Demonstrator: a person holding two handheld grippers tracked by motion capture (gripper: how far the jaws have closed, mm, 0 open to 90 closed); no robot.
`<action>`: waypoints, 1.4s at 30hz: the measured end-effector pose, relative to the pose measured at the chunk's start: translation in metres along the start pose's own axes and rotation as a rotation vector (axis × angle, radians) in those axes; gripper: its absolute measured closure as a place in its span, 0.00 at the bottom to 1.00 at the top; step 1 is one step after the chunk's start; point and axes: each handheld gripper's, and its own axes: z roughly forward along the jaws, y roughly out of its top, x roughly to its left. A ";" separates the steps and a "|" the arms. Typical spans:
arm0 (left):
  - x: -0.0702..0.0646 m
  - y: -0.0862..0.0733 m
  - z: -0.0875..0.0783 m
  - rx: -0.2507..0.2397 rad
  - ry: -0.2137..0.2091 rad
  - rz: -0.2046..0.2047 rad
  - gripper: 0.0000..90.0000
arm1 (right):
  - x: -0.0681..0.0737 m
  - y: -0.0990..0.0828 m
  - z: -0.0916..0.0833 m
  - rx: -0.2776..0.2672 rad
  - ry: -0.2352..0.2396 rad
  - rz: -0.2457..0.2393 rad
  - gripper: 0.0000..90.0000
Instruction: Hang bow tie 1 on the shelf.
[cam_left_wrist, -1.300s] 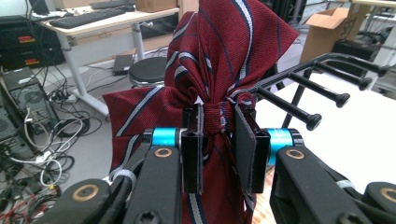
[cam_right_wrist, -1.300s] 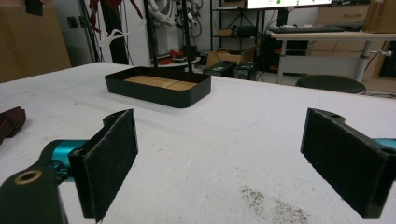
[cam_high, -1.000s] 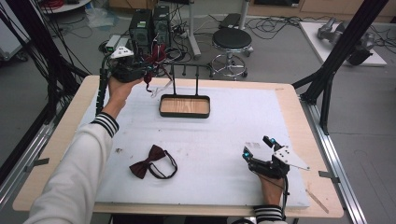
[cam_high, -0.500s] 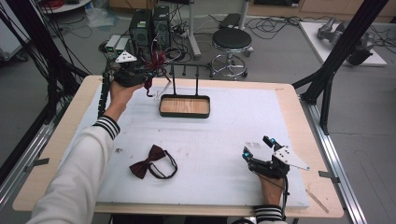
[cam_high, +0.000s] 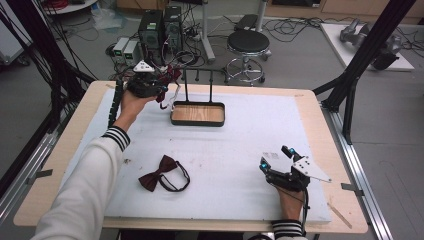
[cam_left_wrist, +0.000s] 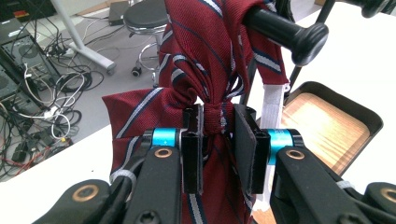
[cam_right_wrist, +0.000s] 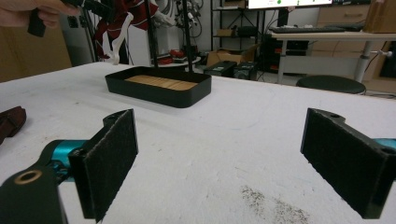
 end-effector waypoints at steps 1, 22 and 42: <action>0.000 0.000 0.000 0.006 -0.005 0.001 0.82 | 0.000 0.000 0.000 0.000 0.000 0.000 0.11; 0.005 -0.005 0.002 0.044 -0.081 -0.066 0.33 | -0.001 0.000 0.000 -0.009 0.003 0.005 0.11; 0.004 -0.016 -0.024 -0.072 -0.177 -0.046 0.19 | -0.001 0.000 0.000 -0.005 -0.005 0.004 0.11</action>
